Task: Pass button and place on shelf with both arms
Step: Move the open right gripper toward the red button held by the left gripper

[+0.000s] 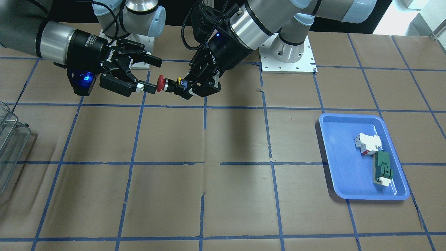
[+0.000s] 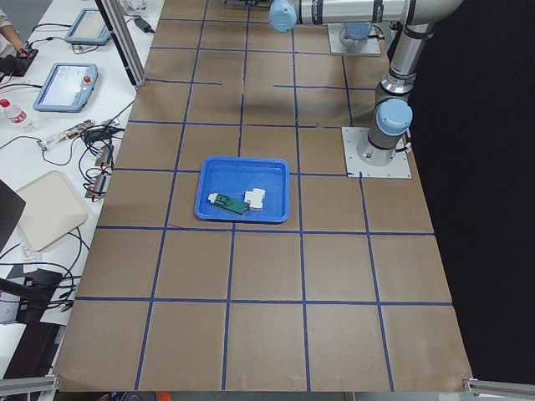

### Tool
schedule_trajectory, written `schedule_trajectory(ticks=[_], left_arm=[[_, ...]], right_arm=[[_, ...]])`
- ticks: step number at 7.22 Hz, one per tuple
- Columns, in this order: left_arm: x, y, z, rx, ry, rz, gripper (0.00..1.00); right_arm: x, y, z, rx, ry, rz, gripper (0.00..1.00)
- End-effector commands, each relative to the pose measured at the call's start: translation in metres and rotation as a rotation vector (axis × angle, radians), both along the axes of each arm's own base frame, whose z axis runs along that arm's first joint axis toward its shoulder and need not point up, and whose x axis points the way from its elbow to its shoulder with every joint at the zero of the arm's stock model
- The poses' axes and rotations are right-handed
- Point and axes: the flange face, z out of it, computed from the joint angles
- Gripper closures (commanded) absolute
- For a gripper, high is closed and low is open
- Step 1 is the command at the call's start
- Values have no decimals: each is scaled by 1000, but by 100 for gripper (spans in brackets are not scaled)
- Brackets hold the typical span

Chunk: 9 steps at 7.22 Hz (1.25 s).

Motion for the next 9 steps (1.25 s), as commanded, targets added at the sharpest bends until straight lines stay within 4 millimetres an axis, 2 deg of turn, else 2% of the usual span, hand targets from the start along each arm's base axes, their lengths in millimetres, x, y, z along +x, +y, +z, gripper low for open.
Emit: schedule_trajectory(ticks=[1, 5, 8, 9], left_arm=[[0, 0, 0, 0, 0, 0, 100], [0, 0, 0, 0, 1, 0, 100], [0, 0, 0, 0, 0, 0, 100], [0, 0, 0, 0, 0, 0, 100]], right_arm=[[4, -14, -5, 21, 12, -30, 0], [13, -9, 2, 43, 12, -30, 0], [33, -4, -2, 53, 15, 10, 0], [33, -4, -3, 55, 17, 10, 4]])
